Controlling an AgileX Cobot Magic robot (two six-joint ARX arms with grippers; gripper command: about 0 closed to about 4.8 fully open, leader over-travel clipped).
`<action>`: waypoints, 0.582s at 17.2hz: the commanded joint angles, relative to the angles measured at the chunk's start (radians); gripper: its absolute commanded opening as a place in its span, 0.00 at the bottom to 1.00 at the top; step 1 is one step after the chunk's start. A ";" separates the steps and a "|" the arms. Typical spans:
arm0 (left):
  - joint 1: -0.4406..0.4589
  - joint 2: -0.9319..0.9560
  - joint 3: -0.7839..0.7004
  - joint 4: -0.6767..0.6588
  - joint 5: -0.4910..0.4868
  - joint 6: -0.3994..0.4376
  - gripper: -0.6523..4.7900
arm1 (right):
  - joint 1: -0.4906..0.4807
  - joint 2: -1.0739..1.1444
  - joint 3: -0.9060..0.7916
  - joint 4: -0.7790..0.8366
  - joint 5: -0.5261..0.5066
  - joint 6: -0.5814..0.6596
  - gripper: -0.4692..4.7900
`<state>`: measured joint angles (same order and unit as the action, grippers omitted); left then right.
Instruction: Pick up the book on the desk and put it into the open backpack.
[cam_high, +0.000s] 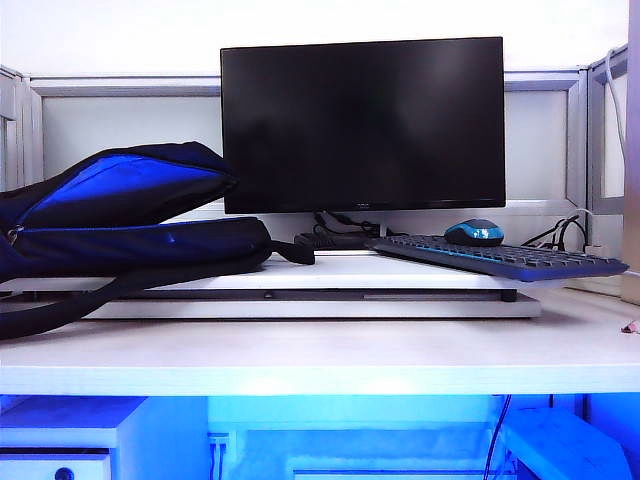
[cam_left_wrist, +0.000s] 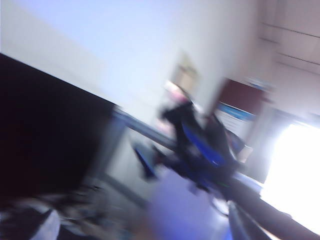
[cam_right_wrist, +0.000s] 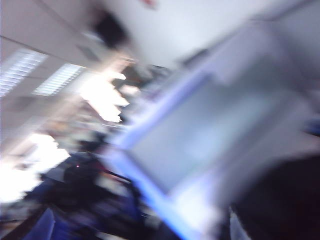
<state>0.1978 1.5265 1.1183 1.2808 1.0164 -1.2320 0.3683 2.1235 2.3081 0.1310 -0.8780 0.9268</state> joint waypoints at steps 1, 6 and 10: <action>0.058 -0.006 0.001 -0.117 -0.010 0.107 0.91 | -0.031 -0.028 0.005 -0.383 0.150 -0.389 0.96; 0.093 -0.010 0.001 -0.337 0.001 0.356 0.85 | -0.079 -0.042 0.005 -0.791 0.465 -0.762 0.88; 0.093 -0.055 0.001 -0.627 -0.029 0.640 0.85 | -0.153 -0.084 0.005 -0.844 0.564 -0.790 0.88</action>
<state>0.2897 1.4937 1.1160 0.7303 1.0046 -0.7006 0.2317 2.0750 2.3089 -0.7303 -0.3447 0.1513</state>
